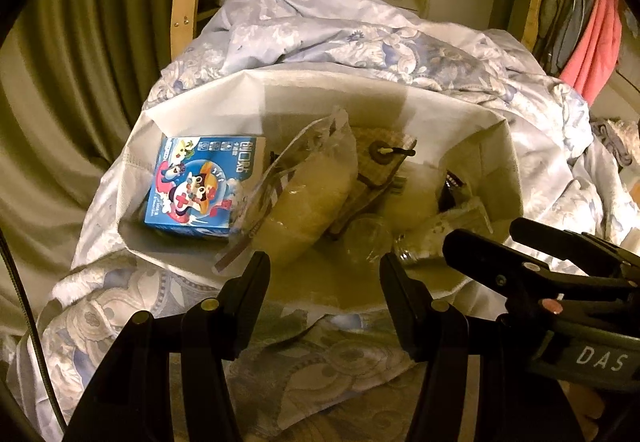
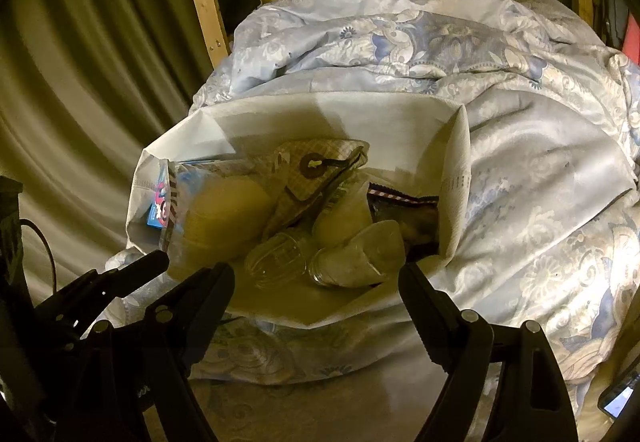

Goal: Organize objects

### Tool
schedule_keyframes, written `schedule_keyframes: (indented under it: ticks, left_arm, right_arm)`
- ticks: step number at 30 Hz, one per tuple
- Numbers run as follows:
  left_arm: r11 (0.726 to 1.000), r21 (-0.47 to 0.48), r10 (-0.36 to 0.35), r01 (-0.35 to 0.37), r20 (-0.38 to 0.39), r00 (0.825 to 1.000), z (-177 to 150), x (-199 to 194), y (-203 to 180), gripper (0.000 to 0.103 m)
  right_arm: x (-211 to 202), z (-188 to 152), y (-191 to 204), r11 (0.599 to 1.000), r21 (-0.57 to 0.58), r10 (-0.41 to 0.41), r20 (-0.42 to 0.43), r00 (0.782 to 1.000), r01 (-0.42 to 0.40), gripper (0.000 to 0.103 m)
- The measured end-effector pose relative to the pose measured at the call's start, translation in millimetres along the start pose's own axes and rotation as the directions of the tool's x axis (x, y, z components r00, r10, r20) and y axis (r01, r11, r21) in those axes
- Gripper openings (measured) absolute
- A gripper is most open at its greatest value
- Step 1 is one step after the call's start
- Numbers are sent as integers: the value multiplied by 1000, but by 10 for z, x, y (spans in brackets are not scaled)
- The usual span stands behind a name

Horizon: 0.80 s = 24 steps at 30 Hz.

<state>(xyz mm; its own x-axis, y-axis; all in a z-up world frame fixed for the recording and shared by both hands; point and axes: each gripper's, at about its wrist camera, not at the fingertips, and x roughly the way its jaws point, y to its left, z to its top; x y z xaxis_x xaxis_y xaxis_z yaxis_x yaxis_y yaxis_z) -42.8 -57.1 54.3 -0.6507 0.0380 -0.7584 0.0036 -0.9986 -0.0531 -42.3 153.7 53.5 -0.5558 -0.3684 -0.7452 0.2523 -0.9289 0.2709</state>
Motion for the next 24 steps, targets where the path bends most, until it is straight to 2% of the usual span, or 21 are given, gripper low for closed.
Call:
schedule_keyframes:
  ticks: [10,18,24]
  left_arm:
    - [1000,9,-29,29,-4,1000,-8,-7,-48,56]
    - [999,35,11,-12,11,1000,-19,-29,-79,56]
    - [1000,30,7,-7,2,1000,-28,-1,-72,56]
  right_arm:
    - [9,5,12,1000,1,3,-4,1000,-3,84]
    - [23,-2,29,1000,4,4,-10,1000,-4,84]
    - [43,-8,47,1000,2,-11,-16,1000,11,84]
